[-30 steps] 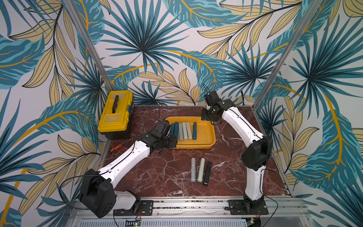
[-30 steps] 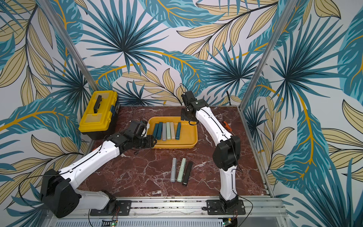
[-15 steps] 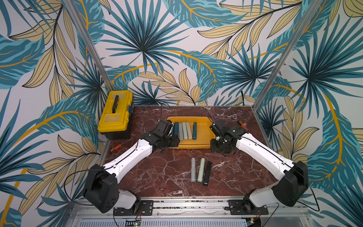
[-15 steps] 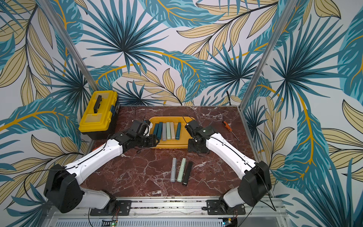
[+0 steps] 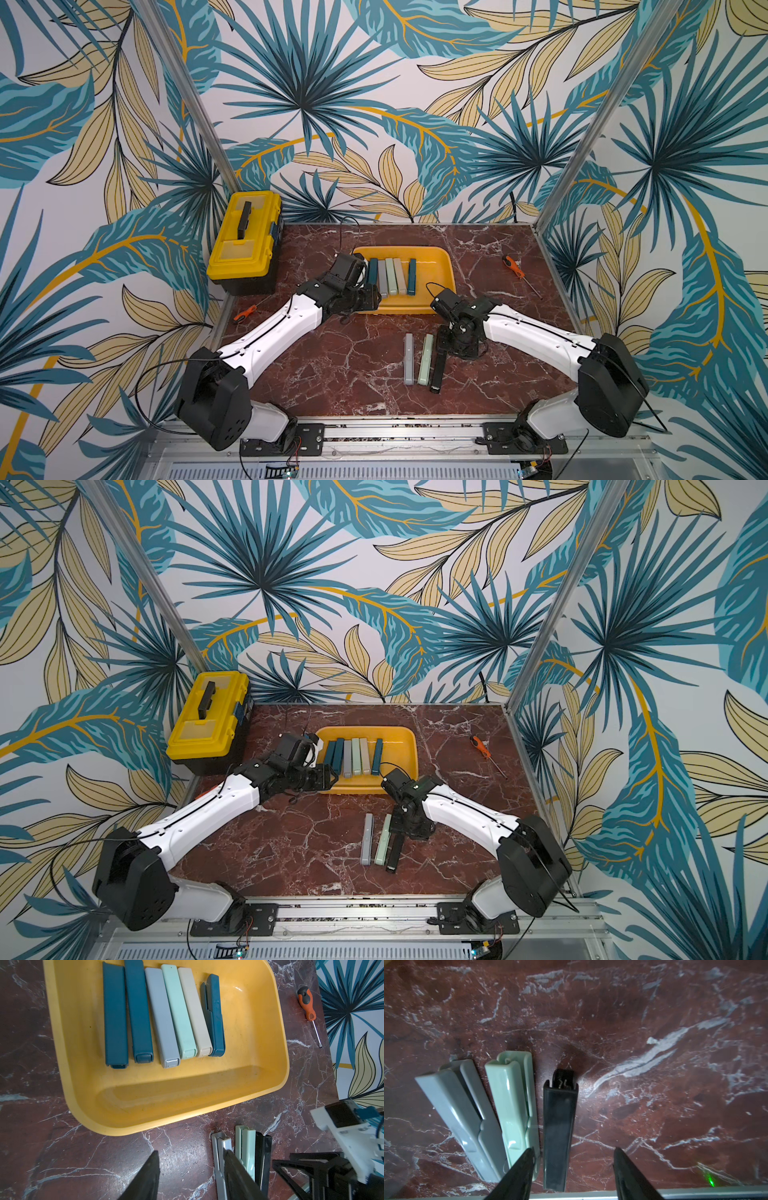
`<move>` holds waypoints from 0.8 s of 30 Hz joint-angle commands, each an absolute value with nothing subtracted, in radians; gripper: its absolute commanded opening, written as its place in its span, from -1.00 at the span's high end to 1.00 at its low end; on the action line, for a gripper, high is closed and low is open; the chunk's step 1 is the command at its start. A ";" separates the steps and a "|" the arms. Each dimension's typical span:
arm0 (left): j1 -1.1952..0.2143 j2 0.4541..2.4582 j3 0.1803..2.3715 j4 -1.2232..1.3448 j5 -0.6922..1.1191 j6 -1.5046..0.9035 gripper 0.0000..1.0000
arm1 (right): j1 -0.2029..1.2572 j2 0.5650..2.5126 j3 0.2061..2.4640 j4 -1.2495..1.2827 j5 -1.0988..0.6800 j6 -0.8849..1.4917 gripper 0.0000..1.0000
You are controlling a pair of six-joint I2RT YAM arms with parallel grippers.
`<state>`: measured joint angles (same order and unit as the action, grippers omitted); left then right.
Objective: Put the pruning pliers into the storage box
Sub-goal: Pick up the pruning pliers from the center of the board.
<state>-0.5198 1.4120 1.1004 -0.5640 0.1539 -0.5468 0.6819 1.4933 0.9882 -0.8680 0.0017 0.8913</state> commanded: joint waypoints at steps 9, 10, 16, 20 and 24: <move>-0.513 1.375 1.080 -0.551 0.142 -0.537 -0.03 | 0.688 1.578 0.954 -0.782 -0.020 0.938 -0.26; -0.514 1.372 1.080 -0.551 0.141 -0.537 -0.03 | 0.688 1.579 0.950 -0.785 -0.018 0.940 -0.26; -0.514 1.384 1.077 -0.546 0.147 -0.540 -0.03 | 0.688 1.556 0.920 -0.779 -0.011 0.954 -0.24; -0.514 1.388 1.083 -0.546 0.152 -0.539 -0.03 | 0.688 1.575 0.914 -0.768 -0.011 0.954 -0.23; -0.514 1.381 1.083 -0.558 0.142 -0.535 -0.03 | 0.687 1.612 0.917 -0.738 -0.029 0.945 -0.23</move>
